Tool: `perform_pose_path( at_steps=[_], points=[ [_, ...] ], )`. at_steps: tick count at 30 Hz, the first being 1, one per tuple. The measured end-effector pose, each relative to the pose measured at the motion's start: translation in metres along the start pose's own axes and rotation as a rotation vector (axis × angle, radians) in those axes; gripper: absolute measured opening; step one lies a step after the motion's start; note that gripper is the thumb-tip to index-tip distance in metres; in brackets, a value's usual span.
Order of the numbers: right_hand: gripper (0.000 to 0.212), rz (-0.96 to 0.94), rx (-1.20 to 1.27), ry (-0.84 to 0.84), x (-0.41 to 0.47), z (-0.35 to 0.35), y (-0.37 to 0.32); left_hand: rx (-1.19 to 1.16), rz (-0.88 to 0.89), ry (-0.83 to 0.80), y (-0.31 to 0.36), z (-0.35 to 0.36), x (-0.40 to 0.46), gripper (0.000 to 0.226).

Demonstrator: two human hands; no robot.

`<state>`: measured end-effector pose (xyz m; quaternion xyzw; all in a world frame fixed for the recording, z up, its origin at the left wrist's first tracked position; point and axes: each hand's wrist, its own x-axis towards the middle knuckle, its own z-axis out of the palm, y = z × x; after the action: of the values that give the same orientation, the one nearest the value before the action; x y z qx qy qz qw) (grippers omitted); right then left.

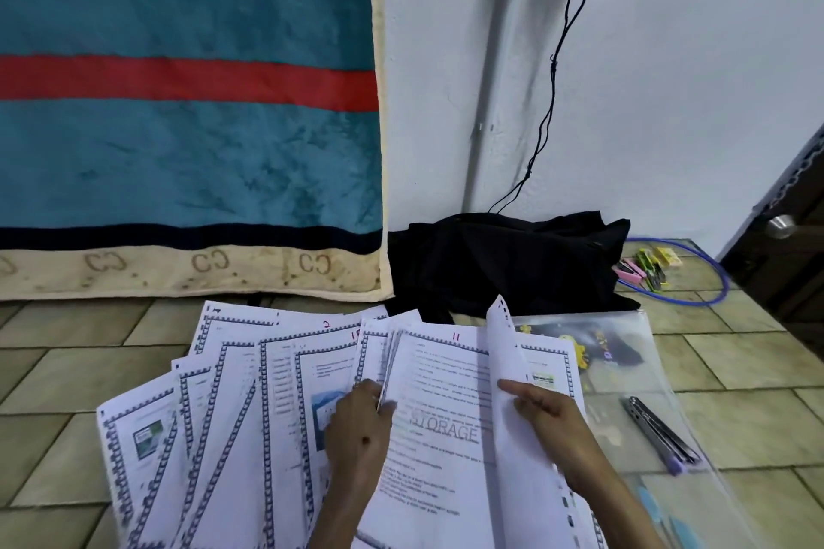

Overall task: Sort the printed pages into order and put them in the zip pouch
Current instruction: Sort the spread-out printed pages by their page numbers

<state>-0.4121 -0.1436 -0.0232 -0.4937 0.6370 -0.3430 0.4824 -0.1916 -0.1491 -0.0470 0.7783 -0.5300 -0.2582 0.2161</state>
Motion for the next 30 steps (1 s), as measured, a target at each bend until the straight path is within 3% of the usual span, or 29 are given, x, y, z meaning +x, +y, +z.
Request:
perform_pose_path(
  at_steps=[5,8,10,13,15,16,17,20,21,22,26,30],
  points=[
    [0.035,-0.004,-0.079,0.036,-0.006,0.003,-0.001,-0.068,0.05,0.098,-0.003,-0.006,-0.004,0.031],
    [0.038,0.001,-0.055,0.047,-0.014,0.007,-0.003,-0.02,0.234,0.189,-0.005,-0.004,-0.008,0.022],
    [0.029,0.038,0.05,0.061,-0.017,0.009,-0.01,-0.151,0.328,0.096,0.007,-0.004,-0.024,0.024],
    [0.034,0.042,0.208,-0.019,-0.02,0.01,-0.017,-0.349,0.329,-0.268,0.035,-0.003,-0.05,0.038],
    [0.038,0.002,0.114,-0.026,-0.019,0.011,-0.015,-0.495,0.276,-0.448,0.047,0.004,-0.055,0.035],
    [0.029,-0.017,0.048,0.008,-0.018,0.011,-0.013,-0.581,0.244,-0.489,0.048,0.006,-0.055,0.029],
    [0.015,-0.021,0.001,0.053,-0.018,0.01,-0.011,-0.626,0.222,-0.467,0.046,0.008,-0.052,0.023],
    [0.021,-0.014,-0.063,0.127,-0.02,0.007,-0.011,-0.446,0.168,-0.178,0.028,-0.001,-0.032,0.026],
    [0.017,0.018,-0.042,0.125,-0.02,0.006,-0.011,-0.399,0.146,-0.151,0.021,-0.002,-0.024,0.028],
    [0.016,0.047,-0.01,0.108,-0.021,0.008,-0.014,-0.382,0.128,-0.181,0.015,-0.001,-0.018,0.028],
    [0.053,0.167,0.064,0.012,-0.018,0.022,-0.032,-0.475,0.157,-0.324,0.022,0.013,-0.023,0.03],
    [0.024,0.131,-0.064,0.118,-0.011,0.031,-0.035,-0.468,0.179,-0.379,0.03,0.022,-0.028,0.033]
  ],
)
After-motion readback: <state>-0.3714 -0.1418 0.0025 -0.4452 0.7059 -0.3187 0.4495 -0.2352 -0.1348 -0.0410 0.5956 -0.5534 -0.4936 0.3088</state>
